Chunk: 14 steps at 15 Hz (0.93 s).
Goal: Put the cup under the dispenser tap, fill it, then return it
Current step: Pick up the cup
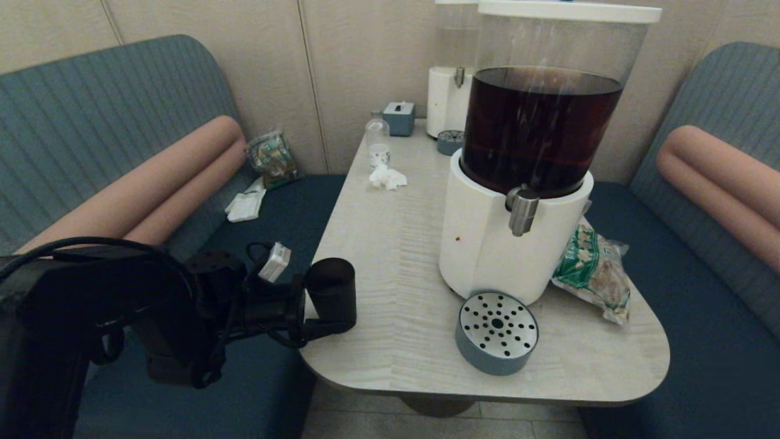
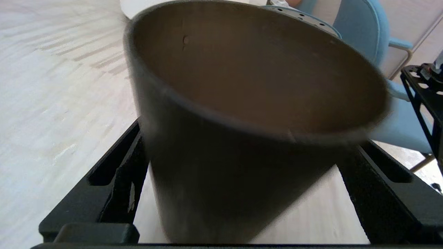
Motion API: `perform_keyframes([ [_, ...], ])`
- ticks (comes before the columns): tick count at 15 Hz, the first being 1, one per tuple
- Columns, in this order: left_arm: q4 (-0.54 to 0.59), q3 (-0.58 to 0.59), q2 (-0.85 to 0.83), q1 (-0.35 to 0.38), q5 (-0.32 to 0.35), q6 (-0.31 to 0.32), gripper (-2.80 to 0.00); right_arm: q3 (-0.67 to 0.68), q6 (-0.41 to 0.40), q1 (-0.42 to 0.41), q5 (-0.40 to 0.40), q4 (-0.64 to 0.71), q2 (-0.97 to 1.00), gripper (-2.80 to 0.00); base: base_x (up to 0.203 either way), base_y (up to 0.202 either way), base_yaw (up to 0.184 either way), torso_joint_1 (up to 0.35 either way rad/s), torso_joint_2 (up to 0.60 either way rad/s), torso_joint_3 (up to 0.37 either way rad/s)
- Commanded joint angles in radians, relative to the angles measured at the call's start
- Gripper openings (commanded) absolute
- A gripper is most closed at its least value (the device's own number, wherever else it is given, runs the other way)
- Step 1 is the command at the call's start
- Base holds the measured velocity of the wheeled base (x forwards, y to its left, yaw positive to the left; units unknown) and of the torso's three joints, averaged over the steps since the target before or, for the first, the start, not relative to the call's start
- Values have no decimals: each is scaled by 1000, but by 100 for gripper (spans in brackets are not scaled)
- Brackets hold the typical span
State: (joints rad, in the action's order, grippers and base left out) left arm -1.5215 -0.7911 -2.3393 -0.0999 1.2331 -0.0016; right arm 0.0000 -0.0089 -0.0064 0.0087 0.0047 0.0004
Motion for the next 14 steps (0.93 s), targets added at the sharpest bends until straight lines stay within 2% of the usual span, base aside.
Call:
perform_keyframes([
  [1,-9,-24,-12,-18,-9,-6,0,0,0,0,0,0,1,-280,0,0,0,0,0,0],
  [6,-9,-37,-25,-20,-26,-8,0,0,0,0,0,0,1,-280,0,0,0,0,0,0],
  [9,-9,-29,-23,-20,-26,-37,0,0,0,-1,0,0,1,-280,0,0,0,0,0,0],
  [14,-9,-33,-11,-20,-29,-35,0,0,0,0,0,0,1,-280,0,0,0,0,0,0],
])
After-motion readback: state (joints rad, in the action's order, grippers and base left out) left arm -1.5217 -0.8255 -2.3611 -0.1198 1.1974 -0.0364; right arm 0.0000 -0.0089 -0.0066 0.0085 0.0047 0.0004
